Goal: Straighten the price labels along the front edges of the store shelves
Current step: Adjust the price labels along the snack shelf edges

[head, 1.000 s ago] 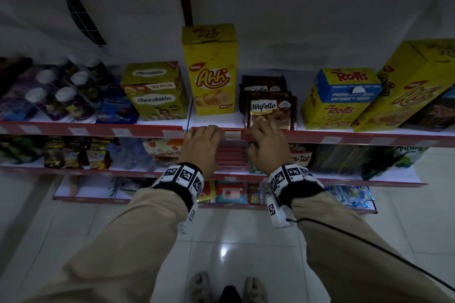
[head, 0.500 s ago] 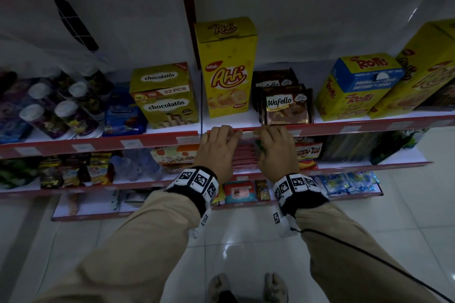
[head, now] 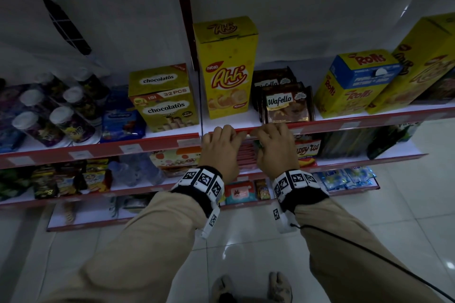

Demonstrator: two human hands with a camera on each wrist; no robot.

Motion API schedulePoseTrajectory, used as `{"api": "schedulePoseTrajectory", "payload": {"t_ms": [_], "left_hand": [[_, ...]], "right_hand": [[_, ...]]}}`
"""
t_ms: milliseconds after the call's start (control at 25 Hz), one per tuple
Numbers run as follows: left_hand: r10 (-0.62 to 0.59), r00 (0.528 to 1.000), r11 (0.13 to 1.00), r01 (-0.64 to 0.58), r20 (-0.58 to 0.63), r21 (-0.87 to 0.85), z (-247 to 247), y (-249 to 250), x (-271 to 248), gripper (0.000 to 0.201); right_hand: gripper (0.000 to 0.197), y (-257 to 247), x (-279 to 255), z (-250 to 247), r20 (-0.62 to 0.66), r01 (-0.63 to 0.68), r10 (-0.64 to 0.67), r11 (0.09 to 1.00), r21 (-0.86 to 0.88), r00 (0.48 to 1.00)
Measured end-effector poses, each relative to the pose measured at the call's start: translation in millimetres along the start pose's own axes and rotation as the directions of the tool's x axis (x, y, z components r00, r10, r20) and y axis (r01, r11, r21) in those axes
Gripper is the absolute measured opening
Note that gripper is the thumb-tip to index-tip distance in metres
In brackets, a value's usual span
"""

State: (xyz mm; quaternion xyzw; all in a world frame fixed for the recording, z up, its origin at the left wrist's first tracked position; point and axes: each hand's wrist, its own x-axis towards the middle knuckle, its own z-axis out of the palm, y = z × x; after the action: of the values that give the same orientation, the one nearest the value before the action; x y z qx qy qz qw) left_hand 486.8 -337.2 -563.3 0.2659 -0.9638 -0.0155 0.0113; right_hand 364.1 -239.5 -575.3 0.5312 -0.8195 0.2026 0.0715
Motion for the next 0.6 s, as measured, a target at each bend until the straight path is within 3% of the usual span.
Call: {"api": "schedulePoseTrajectory", "payload": {"t_ms": [200, 360, 480, 600], "left_hand": [[-0.007, 1.000, 1.000, 0.007, -0.012, -0.025, -1, 1, 2, 0.069], [0.014, 1.000, 1.000, -0.015, -0.019, -0.025, 0, -2, -1, 0.069], [-0.024, 0.997, 0.995, 0.016, -0.074, -0.102, -1, -4, 1, 0.060], [-0.107, 0.985, 0.951, 0.061, -0.138, -0.302, -2, -9, 5, 0.040]], "right_hand": [[0.040, 3, 4, -2, 0.022, 0.000, 0.000, 1.000, 0.001, 1.000], [0.022, 7, 11, -4, 0.059, -0.015, 0.015, 1.000, -0.001, 0.998], [0.011, 13, 19, -8, -0.012, -0.045, 0.048, 0.980, 0.193, 0.999], [0.004, 12, 26, -12, -0.038, -0.195, 0.256, 0.815, 0.545, 0.966]]}}
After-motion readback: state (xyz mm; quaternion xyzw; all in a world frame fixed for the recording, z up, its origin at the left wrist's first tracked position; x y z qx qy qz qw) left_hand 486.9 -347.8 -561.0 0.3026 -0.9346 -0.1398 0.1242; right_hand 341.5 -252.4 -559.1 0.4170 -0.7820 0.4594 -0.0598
